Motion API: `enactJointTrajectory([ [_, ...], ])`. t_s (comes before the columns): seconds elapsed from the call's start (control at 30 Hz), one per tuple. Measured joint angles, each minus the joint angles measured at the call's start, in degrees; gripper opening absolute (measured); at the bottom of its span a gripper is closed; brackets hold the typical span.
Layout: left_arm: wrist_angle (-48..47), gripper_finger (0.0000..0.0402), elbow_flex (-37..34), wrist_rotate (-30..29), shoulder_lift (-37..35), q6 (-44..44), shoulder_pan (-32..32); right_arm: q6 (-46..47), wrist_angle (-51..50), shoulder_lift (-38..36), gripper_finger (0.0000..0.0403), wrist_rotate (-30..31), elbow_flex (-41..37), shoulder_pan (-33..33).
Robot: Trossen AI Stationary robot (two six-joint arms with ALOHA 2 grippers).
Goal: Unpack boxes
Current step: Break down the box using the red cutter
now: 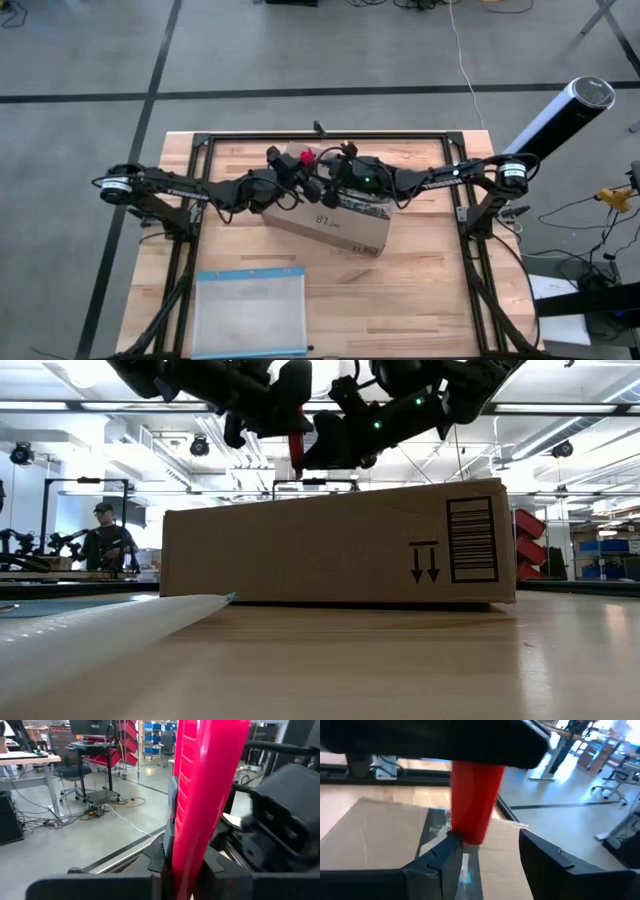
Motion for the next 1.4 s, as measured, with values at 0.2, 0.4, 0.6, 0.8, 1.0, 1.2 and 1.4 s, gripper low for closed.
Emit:
enactJointTrajectory([
  [0.2,1.23,0.0029,0.00,0.64,0.00,0.10,-0.06,1.34,2.65,0.12,0.0179,-1.23,0.00,0.09],
  [0.4,2.93,0.0029,0.00,2.67,0.04,0.14,-0.06,1.81,5.13,1.42,0.0169,-1.11,0.00,0.32],
  [0.6,2.82,0.0029,0.00,3.91,0.04,0.17,-0.06,1.20,4.85,1.64,0.0120,-1.51,0.00,0.37],
  [0.8,2.32,0.0029,-0.13,4.62,0.04,0.82,-0.11,0.64,4.27,1.64,0.0067,-1.93,0.00,0.62],
  [1.0,1.19,0.0043,-0.17,4.83,0.04,2.40,-0.13,0.41,2.66,1.64,0.0066,-2.53,0.00,0.72],
  [1.2,-0.22,0.0141,-0.26,3.59,0.04,4.52,-0.09,0.06,-1.41,1.35,0.0007,-1.89,0.02,0.70],
  [1.4,-4.09,0.0192,-0.28,3.44,-0.06,4.76,-0.09,0.47,-7.09,-0.56,0.0007,-2.06,0.02,0.70],
])
